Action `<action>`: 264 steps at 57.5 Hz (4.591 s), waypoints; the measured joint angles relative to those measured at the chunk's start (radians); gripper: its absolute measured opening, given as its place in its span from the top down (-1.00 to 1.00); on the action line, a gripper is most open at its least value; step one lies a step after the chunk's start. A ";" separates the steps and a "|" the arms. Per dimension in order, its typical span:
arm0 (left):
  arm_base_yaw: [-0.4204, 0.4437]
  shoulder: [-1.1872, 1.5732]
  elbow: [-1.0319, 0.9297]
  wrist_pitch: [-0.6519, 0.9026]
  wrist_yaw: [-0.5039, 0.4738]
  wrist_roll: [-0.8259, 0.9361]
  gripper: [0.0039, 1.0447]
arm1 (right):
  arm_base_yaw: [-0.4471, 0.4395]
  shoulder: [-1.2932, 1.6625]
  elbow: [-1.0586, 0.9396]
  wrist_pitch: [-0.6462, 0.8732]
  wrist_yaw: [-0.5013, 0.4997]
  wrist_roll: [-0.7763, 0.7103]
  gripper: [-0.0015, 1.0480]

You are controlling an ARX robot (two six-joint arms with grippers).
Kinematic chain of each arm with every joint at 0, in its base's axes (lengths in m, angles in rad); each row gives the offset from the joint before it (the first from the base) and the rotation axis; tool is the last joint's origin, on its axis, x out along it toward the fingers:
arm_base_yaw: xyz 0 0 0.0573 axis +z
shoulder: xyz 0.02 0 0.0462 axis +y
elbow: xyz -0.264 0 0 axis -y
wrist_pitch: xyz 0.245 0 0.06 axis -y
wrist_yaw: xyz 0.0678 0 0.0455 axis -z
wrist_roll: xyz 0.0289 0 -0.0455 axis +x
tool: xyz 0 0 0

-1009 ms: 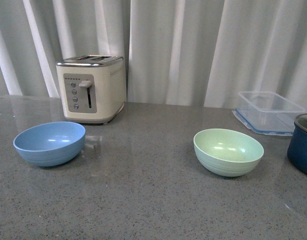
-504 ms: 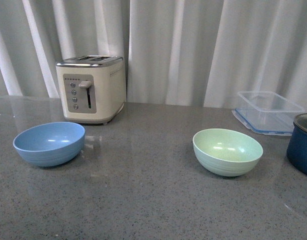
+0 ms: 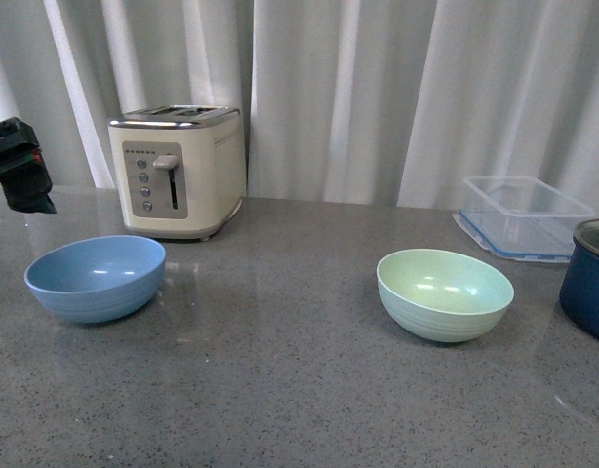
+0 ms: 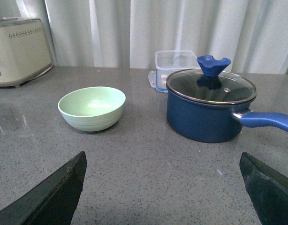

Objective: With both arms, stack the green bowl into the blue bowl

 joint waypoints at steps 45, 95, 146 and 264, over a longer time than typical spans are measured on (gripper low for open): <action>-0.046 0.324 0.265 -0.127 -0.081 -0.013 -0.71 | 0.000 0.000 0.000 0.000 0.000 0.000 -0.81; -0.089 0.200 0.205 -0.133 0.005 -0.039 0.94 | 0.000 0.000 0.000 0.000 0.000 0.000 -0.81; -0.386 0.651 0.787 -0.375 -0.042 -0.101 0.94 | 0.000 0.000 0.000 0.000 0.000 0.000 -0.81; -0.072 -0.871 -0.998 0.619 0.008 0.426 0.93 | 0.000 0.000 0.000 0.000 0.000 0.000 -0.81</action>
